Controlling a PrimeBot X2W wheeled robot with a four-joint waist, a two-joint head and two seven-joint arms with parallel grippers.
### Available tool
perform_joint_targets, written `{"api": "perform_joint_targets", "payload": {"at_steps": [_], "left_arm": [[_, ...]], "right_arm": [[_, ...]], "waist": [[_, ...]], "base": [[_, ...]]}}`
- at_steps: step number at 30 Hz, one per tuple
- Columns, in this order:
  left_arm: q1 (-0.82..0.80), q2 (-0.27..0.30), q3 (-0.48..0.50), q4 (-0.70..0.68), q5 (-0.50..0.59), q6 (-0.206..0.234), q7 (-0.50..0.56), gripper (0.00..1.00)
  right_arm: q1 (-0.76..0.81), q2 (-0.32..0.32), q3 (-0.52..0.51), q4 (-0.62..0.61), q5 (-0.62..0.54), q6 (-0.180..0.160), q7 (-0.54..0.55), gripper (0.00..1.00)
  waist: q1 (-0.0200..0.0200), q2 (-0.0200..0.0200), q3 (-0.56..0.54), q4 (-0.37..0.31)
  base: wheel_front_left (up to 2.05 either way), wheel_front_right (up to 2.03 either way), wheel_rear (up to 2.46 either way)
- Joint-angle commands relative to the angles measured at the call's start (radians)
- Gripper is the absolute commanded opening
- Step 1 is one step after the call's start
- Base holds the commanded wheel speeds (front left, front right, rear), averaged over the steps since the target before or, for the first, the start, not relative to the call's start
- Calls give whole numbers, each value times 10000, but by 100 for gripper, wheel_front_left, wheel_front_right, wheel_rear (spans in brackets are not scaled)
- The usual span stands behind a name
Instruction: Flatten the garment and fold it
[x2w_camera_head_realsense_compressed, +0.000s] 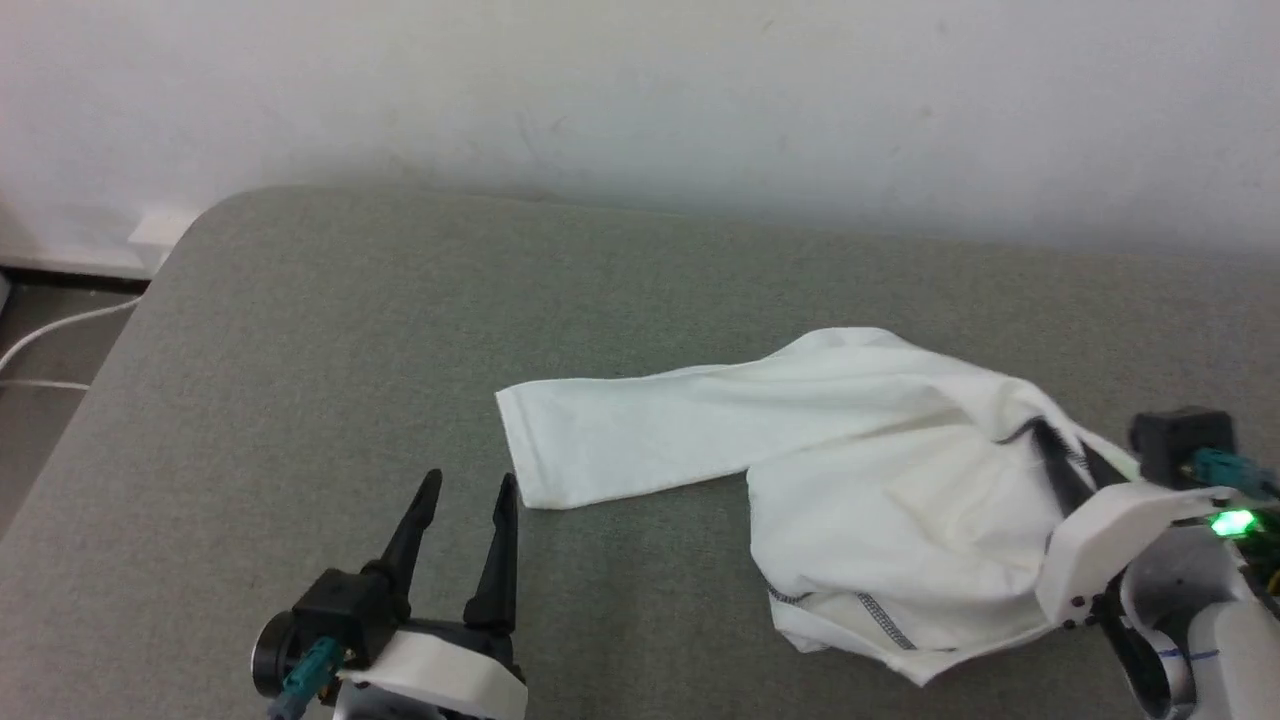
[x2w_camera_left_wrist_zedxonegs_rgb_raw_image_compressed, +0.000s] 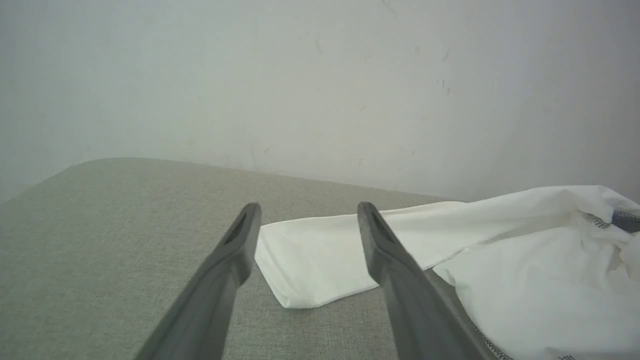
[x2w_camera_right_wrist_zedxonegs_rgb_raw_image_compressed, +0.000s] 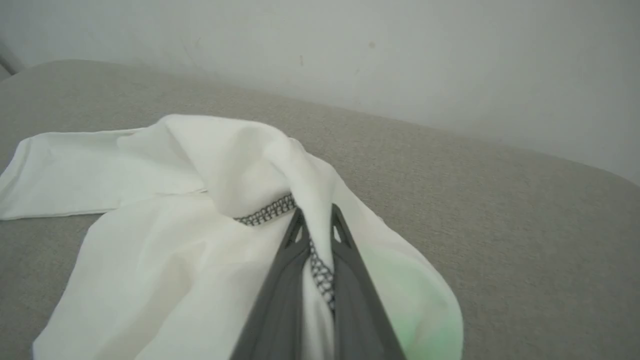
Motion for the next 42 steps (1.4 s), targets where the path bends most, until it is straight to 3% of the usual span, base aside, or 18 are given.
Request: {"api": "perform_joint_targets", "payload": {"at_steps": [1,7,10,11,12,17,23,30,34,42], "left_arm": [[2,-51,51,0,109,-57,-47,100],[-49,-76,24,28,163,-131,-47,100],[-209,-82,-45,80,182,-168,-47,100],[-258,-84,-78,125,184,-183,-47,100],[-301,-85,-128,190,190,-198,-47,100],[-438,-88,-339,434,116,-236,-47,100],[-662,-89,-1281,1080,-526,-445,67,100],[-1865,-90,-3374,1675,-2379,-615,2826,100],[-2865,-90,-4128,2162,-3454,-428,4052,100],[-4467,-91,-4945,3559,-4543,-70,4468,100]], "right_arm": [[308,156,-515,-369,-128,-21,-47,0],[1482,827,-2634,-1285,-1196,-21,673,0],[1889,941,-2779,-1076,-1229,-21,904,0],[1990,953,-2602,-904,-1131,-21,944,45],[2064,958,-2380,-744,-1101,-21,898,100],[1858,963,-1741,-513,-890,-21,90,100],[1266,965,-867,-1317,-388,-21,-1617,100],[927,966,-775,-2478,-510,-21,-3075,100],[791,966,-714,-2518,-780,-21,-3280,100],[628,967,-824,-2117,-778,-21,-3620,100]], "waist": [[-1,-1,-295,-795],[-1,-1,-232,-1688],[-1,-1,-95,-1947],[-1,-1,-59,-2013],[-1,-1,-21,-2064],[-1,-1,96,-2259],[-1,-1,232,-2472],[-1,-1,777,-2754],[-1,-1,1240,-3083],[-1,-1,1997,-3551]], "base": [[0,0,0],[0,0,0],[0,0,0],[0,0,0],[0,0,0],[0,0,0],[0,0,0],[0,0,0],[0,0,0],[0,0,0]]}}
